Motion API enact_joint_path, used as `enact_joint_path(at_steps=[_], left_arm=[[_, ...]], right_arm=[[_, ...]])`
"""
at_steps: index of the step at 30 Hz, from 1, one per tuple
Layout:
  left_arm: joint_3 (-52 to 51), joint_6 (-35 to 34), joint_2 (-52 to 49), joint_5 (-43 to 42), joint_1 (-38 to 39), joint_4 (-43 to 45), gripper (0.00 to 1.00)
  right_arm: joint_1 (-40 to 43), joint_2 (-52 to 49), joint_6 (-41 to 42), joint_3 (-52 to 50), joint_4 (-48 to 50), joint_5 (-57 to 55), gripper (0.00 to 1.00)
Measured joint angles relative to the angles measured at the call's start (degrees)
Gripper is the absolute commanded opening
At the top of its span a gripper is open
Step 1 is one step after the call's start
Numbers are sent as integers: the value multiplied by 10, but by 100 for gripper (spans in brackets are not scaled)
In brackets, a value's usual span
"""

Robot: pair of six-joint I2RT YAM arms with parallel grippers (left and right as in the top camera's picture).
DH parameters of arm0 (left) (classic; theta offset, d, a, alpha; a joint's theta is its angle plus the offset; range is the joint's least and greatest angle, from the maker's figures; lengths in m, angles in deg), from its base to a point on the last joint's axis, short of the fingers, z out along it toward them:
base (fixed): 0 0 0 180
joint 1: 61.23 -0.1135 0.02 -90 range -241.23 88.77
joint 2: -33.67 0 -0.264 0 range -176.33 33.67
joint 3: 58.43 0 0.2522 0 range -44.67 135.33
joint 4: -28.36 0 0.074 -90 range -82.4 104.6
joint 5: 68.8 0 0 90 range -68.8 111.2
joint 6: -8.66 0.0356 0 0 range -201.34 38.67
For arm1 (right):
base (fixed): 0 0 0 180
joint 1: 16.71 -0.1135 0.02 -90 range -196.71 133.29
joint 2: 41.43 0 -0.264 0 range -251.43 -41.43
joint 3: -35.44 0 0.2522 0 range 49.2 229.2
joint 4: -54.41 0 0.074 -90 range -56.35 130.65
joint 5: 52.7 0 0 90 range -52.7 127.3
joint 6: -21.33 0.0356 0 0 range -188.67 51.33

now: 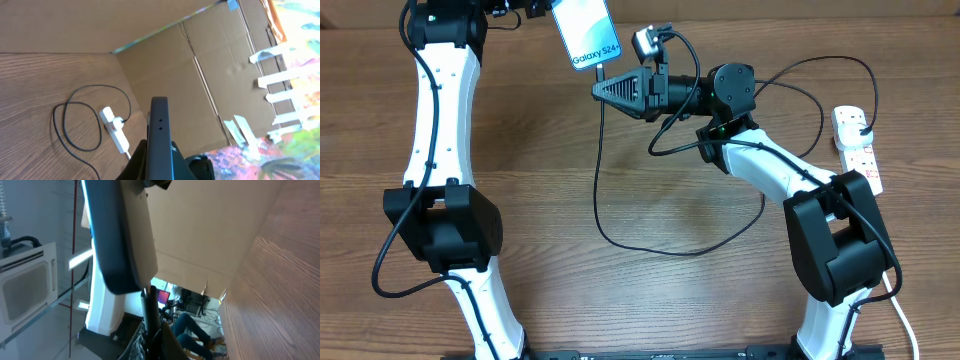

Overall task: Plug charger to phone and switch on socket
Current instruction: 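Push the plug upward into the phone's port with the right gripper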

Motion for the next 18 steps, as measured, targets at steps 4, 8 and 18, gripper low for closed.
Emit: enact_joint_path(at_steps=[4,8,18], left_arm=[[0,9,0,-15,0,1,5],[0,15,0,-31,0,2,4],[0,28,0,-58,0,2,4]], right_arm=[[0,0,-4,0,0,9,4],[0,0,-13,0,-1,16,4],[-3,0,-39,0,-16,22,4]])
